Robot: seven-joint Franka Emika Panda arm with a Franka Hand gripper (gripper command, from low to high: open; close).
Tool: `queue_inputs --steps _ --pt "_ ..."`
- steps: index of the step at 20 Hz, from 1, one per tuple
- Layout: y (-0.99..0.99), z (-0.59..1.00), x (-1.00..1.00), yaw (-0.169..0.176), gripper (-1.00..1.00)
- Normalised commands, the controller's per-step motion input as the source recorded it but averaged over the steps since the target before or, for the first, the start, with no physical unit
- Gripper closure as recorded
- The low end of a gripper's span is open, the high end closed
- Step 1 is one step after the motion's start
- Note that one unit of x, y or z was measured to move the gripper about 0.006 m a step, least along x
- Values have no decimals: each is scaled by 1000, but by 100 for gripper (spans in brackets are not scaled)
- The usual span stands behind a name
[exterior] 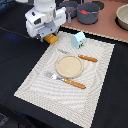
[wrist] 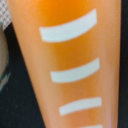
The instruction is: Interact with the objects in diverse but meaningful ways.
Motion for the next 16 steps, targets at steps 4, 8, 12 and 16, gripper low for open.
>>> queue_inputs --steps 4,8,12,16 --pt "41 -149 0 26 100" --pt "38 -137 0 22 100" --pt "20 -96 0 17 100" --pt "9 730 -84 5 100"
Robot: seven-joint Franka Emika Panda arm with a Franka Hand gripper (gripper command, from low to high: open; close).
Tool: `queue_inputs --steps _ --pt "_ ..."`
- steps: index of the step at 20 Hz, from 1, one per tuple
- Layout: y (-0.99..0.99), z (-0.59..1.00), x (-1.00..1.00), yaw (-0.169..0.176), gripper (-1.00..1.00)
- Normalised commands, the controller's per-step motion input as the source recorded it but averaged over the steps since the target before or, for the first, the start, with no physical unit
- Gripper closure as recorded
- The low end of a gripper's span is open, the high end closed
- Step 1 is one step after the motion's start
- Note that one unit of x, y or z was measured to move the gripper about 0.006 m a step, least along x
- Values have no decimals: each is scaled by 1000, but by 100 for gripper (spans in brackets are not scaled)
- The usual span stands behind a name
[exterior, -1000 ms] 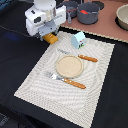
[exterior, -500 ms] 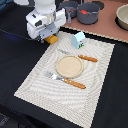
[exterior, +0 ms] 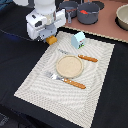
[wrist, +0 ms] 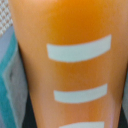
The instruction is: Interact with the objects in diverse but meaningful ways.
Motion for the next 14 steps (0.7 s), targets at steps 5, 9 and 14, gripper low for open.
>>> queue_inputs --steps 5,9,14 --pt "-8 1000 91 -10 100" --pt "-215 1000 553 -2 100" --pt "-335 993 822 0 100"
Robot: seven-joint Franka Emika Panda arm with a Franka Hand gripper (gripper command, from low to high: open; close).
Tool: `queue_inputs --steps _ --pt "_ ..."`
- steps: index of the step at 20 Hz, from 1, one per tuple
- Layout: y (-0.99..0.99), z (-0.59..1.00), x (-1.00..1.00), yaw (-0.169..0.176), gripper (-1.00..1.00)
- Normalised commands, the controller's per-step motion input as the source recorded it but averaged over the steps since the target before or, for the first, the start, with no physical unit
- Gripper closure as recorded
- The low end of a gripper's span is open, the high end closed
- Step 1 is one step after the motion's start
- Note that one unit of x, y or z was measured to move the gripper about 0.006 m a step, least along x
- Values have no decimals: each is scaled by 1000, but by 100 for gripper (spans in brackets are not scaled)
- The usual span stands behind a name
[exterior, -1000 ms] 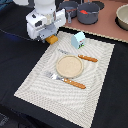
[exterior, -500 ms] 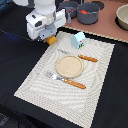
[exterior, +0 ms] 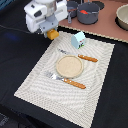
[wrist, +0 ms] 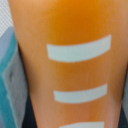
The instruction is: Interact with the objects in diverse but meaningful ways.
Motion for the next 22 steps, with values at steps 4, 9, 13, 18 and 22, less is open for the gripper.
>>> queue_inputs --steps 4,9,13,18,22 --pt "-373 931 870 0 100" --pt "-409 722 831 0 100" --pt "-455 584 796 0 100" --pt "-569 445 805 0 100" --pt "-595 421 817 0 100"
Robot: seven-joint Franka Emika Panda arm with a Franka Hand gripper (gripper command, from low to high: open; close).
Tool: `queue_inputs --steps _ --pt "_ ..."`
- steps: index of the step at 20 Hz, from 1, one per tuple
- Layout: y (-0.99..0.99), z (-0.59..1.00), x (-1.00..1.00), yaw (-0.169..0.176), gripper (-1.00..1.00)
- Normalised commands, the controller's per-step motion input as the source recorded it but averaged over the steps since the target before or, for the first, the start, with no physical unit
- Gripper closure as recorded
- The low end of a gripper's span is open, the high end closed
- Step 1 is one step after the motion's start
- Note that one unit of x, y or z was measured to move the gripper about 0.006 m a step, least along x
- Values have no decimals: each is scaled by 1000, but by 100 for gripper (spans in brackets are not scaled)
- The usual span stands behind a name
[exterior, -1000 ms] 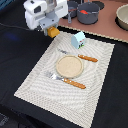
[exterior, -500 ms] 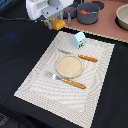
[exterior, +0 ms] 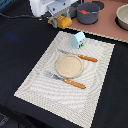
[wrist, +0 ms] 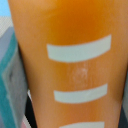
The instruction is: Interact with the objects in diverse but meaningful ways.
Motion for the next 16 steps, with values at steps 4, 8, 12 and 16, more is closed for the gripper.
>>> queue_inputs --steps 4,8,12,16 --pt "-595 409 816 0 100" --pt "-587 332 811 0 100" --pt "-533 45 845 0 100" --pt "-430 -5 839 0 100"
